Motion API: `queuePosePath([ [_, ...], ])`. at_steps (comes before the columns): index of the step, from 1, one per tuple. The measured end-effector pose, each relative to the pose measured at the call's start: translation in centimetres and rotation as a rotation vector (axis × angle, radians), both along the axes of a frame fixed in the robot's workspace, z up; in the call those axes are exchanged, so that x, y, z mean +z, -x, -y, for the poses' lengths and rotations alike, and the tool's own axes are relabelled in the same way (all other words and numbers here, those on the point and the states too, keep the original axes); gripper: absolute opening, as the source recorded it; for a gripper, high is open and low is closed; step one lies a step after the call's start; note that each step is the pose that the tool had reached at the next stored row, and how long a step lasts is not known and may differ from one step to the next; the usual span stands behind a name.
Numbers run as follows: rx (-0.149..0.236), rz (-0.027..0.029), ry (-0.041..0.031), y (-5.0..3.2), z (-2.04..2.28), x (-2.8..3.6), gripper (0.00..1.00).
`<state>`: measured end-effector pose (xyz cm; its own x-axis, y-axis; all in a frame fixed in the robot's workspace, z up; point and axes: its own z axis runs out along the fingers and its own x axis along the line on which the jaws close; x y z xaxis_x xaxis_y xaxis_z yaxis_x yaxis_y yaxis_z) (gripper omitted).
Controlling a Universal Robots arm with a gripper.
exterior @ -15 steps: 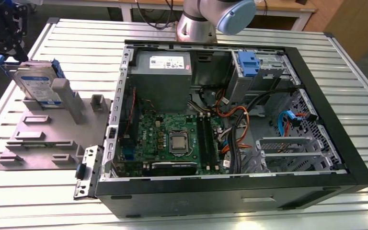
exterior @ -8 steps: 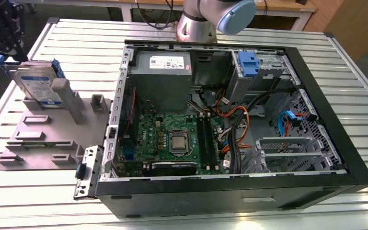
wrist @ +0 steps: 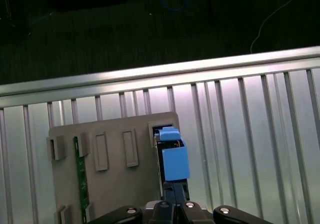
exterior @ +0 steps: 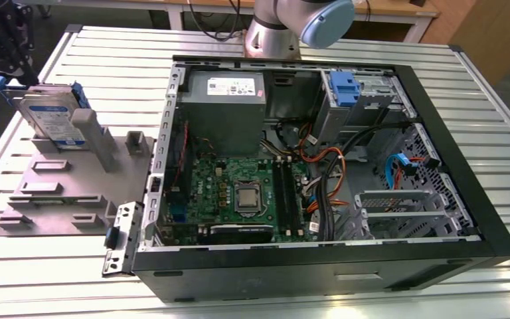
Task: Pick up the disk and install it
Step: 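Pick up the disk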
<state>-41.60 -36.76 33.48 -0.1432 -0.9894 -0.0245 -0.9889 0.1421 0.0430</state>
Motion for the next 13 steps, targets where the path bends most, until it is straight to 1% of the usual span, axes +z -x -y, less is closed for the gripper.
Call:
queuePosePath([
  [11,0.0,0.0,-0.0001,-1.03,0.01,-0.06,0.11],
  [13,0.003,0.0001,-0.0002,-1.07,0.0,-0.1,0.11],
])
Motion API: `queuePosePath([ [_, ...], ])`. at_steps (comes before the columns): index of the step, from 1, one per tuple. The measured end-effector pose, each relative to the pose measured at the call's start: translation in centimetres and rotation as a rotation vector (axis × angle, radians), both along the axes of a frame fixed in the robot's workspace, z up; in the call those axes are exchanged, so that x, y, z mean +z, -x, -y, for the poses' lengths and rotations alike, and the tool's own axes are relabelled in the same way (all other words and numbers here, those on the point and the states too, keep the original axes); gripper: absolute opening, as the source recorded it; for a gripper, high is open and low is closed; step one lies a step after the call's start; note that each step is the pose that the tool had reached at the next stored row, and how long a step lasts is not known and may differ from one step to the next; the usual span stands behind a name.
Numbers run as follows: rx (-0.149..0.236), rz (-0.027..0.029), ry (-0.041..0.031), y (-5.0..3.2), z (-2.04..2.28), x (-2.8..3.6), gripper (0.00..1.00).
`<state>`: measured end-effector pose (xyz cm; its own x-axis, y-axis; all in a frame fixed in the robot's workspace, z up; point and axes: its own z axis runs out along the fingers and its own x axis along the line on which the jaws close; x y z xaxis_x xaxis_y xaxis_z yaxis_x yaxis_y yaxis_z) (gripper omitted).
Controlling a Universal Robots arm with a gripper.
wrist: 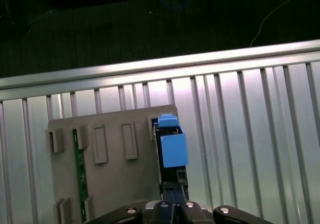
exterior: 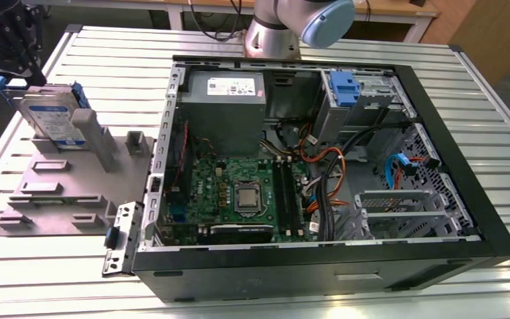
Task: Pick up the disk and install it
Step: 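Pick up the disk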
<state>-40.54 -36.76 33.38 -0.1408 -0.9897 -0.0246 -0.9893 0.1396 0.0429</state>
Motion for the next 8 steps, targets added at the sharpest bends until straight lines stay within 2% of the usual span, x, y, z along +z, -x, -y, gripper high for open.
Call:
queuePosePath([
  [8,0.053,0.0043,0.0001,-0.01,0.01,-0.16,0.11],
])
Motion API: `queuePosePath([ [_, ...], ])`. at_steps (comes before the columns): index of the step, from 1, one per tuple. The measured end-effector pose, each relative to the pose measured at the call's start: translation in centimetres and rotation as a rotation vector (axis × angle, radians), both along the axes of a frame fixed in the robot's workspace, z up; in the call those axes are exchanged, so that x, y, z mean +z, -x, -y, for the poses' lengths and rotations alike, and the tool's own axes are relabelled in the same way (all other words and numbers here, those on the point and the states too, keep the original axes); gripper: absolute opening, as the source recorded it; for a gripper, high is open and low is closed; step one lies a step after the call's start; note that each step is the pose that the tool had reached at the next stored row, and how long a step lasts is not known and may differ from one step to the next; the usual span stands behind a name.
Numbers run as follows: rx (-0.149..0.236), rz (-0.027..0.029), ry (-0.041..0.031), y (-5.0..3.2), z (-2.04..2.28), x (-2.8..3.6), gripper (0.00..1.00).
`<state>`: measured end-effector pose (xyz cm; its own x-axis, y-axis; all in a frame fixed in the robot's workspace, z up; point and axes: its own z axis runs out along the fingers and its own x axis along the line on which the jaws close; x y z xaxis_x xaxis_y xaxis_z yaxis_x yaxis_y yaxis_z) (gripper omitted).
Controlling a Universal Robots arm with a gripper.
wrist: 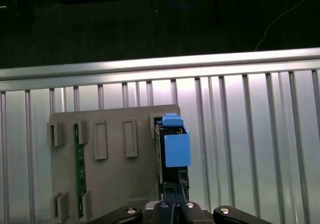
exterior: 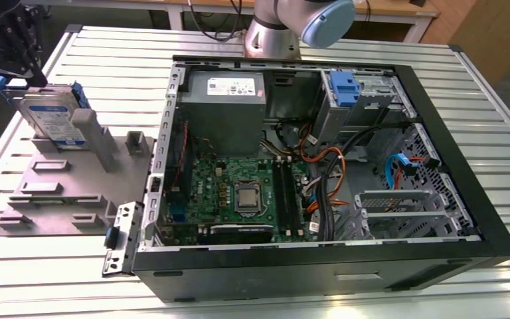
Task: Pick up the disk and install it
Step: 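Pick up the disk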
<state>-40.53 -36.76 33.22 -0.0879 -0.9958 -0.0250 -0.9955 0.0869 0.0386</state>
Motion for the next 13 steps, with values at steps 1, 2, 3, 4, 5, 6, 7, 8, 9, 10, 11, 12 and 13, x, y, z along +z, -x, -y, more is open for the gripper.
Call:
queuePosePath([
  [1,0.0,0.0,0.0,0.0,0.0,-0.02,0.11],
  [2,0.0,0.0001,0.0,0.0,0.0,-0.04,0.11],
  [3,0.0,0.0002,-0.0001,0.0,0.0,-0.06,0.11],
  [4,0.0,0.0001,0.0,0.0,0.0,-0.07,0.11],
  [5,0.0,0.0001,0.0,0.0,0.0,-0.07,0.11],
  [6,0.0,0.0002,-0.0001,0.0,0.0,-0.07,0.11],
  [7,0.0,0.0001,0.0,0.0,0.0,-0.07,0.11],
  [8,0.0,0.0004,-0.0002,0.0,0.0,-0.06,0.11],
  [9,0.0,0.0004,-0.0002,0.0,0.0,-0.05,0.11],
  [10,0.0,0.0004,-0.0002,0.0,0.0,-0.05,0.11],
  [11,0.0,0.0002,-0.0001,0.0,0.0,-0.02,0.11],
  [12,0.0,0.0002,-0.0001,0.0,0.0,-0.02,0.11],
  [13,0.0,0.0002,-0.0001,0.0,0.0,-0.02,0.11],
])
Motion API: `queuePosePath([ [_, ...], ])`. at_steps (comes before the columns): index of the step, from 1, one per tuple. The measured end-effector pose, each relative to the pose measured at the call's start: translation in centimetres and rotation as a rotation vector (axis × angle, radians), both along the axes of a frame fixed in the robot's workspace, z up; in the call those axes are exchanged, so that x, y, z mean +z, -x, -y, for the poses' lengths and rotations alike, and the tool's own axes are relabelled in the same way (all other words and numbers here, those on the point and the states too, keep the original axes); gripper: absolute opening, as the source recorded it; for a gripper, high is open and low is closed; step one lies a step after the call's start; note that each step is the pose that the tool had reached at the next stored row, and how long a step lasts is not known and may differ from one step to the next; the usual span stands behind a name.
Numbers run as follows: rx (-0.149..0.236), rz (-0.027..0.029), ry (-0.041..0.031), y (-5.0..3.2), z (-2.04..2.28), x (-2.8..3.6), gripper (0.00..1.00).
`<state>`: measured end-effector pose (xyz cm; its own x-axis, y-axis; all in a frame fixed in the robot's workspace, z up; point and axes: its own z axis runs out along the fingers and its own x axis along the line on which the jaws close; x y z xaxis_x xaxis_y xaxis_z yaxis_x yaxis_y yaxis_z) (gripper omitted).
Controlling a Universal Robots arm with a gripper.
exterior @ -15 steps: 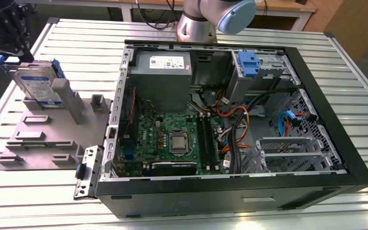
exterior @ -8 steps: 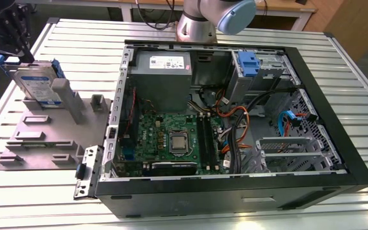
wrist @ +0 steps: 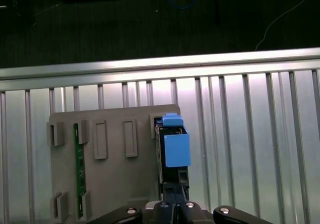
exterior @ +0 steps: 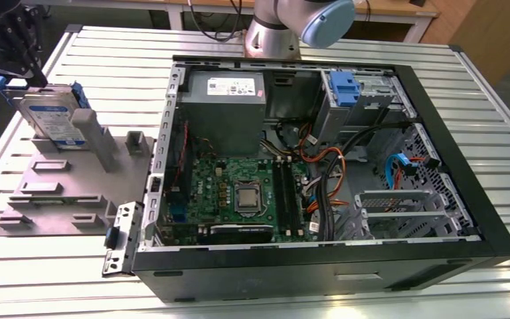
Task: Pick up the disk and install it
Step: 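Pick up the disk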
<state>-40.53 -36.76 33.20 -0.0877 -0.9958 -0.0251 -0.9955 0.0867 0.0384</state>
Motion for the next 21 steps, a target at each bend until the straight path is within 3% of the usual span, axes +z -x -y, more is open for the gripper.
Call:
queuePosePath([
  [16,0.0,-0.0001,-0.0001,0.0,-0.17,-0.02,0.11],
  [18,0.0,0.0,-0.0002,0.0,-0.17,-0.02,0.24],
  [19,0.0,0.0,-0.0002,0.0,-0.17,-0.02,0.24],
  [20,0.0,0.0,-0.0002,0.0,-0.17,-0.02,0.35],
  [21,0.0,0.0,-0.0002,0.0,-0.18,-0.03,0.35],
])
